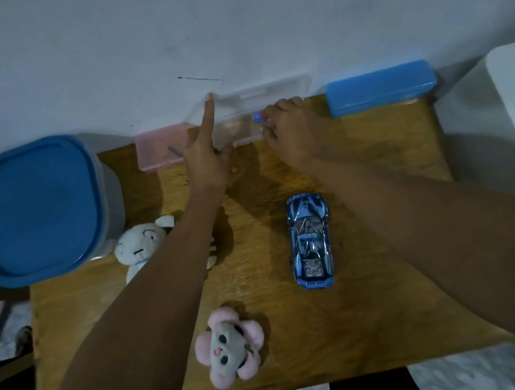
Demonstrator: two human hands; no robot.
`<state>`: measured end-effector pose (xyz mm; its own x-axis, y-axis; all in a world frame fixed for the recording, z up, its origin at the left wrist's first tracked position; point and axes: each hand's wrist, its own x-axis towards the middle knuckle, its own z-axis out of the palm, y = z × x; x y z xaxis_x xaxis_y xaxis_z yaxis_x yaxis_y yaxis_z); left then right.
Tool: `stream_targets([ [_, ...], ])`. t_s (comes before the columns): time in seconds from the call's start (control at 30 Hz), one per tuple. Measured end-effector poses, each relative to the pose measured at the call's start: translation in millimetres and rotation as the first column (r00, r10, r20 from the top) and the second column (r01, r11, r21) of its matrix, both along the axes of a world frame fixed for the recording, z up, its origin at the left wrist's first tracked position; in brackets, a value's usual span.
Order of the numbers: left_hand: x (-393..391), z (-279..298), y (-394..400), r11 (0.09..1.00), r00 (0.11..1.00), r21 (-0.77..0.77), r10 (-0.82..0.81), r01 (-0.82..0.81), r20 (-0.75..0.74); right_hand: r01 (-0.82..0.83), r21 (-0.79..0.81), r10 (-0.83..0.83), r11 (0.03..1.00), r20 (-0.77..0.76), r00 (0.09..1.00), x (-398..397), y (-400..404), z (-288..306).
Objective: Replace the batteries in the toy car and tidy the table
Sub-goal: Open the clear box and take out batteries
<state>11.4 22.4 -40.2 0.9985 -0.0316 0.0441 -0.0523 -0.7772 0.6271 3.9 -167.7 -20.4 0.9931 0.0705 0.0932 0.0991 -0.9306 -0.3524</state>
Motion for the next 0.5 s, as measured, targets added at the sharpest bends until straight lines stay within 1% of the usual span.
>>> stream_targets([
  [0.1, 0, 1, 0, 1.000, 1.000, -0.002, 0.015, -0.015, -0.006, -0.026, -0.102, 0.025, 0.994, -0.014, 1.000, 0, 0, -6],
  [0.2, -1, 1, -1, 1.000, 1.000, -0.012, 0.023, -0.023, -0.006, -0.009, -0.148, 0.009, 0.989, -0.004, 1.000, -1, 5, -11],
  [0.3, 0, 0, 0, 0.999, 0.999, -0.018, 0.035, -0.035, -0.005, -0.013, -0.200, 0.007, 0.980, -0.030, 1.000, -3, 10, -15],
  [0.37, 3, -4, 0, 0.999, 0.999, -0.026, 0.038, -0.038, -0.004, -0.022, -0.215, 0.015, 0.976, -0.035, 0.999, -4, 11, -17],
  [0.5, 4, -5, 2, 0.998, 1.000, -0.060, 0.018, -0.018, -0.010, -0.020, -0.230, 0.025, 0.973, 0.017, 1.000, -3, 8, -19],
])
